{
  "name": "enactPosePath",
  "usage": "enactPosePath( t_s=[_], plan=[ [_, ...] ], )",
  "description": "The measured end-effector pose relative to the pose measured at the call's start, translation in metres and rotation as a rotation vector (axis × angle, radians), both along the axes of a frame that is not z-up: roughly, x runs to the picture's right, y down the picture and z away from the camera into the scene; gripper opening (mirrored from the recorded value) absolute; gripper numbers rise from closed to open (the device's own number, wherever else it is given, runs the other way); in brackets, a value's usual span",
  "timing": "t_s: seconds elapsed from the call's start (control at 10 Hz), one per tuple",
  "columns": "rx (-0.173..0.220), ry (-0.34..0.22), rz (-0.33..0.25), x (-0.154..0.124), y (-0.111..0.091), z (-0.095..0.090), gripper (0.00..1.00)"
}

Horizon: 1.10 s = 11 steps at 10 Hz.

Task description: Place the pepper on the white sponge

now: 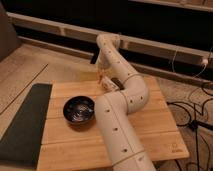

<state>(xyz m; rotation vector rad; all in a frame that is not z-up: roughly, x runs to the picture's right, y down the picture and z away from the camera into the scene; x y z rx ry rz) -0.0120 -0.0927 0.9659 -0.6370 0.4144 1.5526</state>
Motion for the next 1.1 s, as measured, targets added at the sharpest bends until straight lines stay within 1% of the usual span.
enactPosePath(
  t_s=[0.1, 0.2, 0.3, 0.4, 0.5, 0.6, 0.7, 0.8, 0.9, 1.0, 1.1],
  plan=[
    [0.006, 0.018, -0.037, 0.002, -0.002, -0.001, 0.0],
    [0.013, 0.048, -0.077, 0.005, -0.007, -0.006, 0.0],
    [0.024, 0.091, -0.085, 0.02, -0.015, -0.011, 0.0],
    [0.031, 0.12, -0.064, 0.031, -0.021, -0.016, 0.0],
    [0.039, 0.15, -0.023, 0.044, -0.027, -0.021, 0.0],
    [0.038, 0.163, 0.009, 0.053, -0.028, -0.022, 0.0],
    [0.032, 0.168, 0.055, 0.064, -0.027, -0.023, 0.0],
    [0.021, 0.16, 0.081, 0.067, -0.023, -0.023, 0.0],
    [-0.001, 0.144, 0.099, 0.066, -0.015, -0.02, 0.0],
    [-0.021, 0.137, 0.101, 0.065, -0.009, -0.019, 0.0],
    [-0.052, 0.12, 0.084, 0.062, 0.003, -0.018, 0.0]
  ],
)
